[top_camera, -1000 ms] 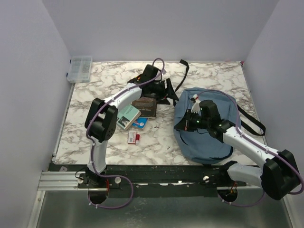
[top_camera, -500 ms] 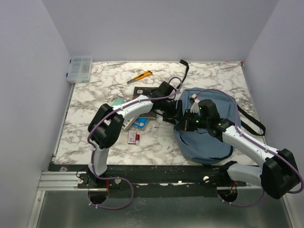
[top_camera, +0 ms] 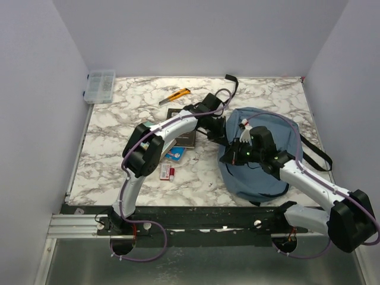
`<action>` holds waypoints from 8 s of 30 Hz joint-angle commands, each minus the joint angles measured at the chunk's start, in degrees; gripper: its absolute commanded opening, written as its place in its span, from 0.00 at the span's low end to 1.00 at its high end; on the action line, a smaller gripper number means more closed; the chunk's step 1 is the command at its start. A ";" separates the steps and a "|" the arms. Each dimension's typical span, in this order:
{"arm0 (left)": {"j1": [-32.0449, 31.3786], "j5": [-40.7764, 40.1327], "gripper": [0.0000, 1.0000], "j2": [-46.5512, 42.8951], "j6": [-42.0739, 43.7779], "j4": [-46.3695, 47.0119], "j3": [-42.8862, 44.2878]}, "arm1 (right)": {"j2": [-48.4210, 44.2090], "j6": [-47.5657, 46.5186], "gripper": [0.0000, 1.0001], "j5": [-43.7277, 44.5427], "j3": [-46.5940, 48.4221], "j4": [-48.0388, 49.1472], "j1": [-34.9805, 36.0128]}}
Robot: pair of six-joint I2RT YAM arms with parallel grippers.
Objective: Pack the student bag
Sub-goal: Unzip the student bag at the center of the board.
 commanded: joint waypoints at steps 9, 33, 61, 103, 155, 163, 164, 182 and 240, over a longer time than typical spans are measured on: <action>11.41 7.11 0.00 8.62 -1.14 -0.03 24.04 | -4.05 6.86 0.01 3.39 -14.01 8.44 7.18; 7.87 -5.03 0.63 -19.19 -5.36 1.41 -14.52 | -4.24 4.31 0.01 20.90 2.00 -8.55 7.13; 9.34 -3.37 0.00 -15.00 -8.23 14.43 -19.62 | -12.73 22.75 0.01 63.11 10.62 -40.90 7.09; 4.22 7.93 0.30 -18.20 -20.08 29.85 -35.20 | 3.94 17.58 0.17 12.38 -14.47 12.15 5.44; 3.38 6.02 0.20 -20.69 -25.35 41.55 -43.07 | -5.30 39.96 0.24 13.61 -17.89 17.26 2.80; 3.04 9.14 0.00 -22.08 -26.60 55.86 -48.41 | -12.15 44.49 0.49 19.86 -20.13 14.72 2.69; 2.92 9.28 0.00 -22.16 -26.78 56.70 -48.72 | -12.56 45.07 0.53 19.86 -20.34 14.79 2.69; 1.40 9.40 0.00 -22.02 -32.48 78.16 -55.65 | -9.45 50.65 0.57 18.91 -24.92 25.71 1.91; 9.86 6.30 0.00 -15.71 -30.16 56.34 -43.72 | -17.56 33.44 0.01 54.18 -2.60 -27.26 1.37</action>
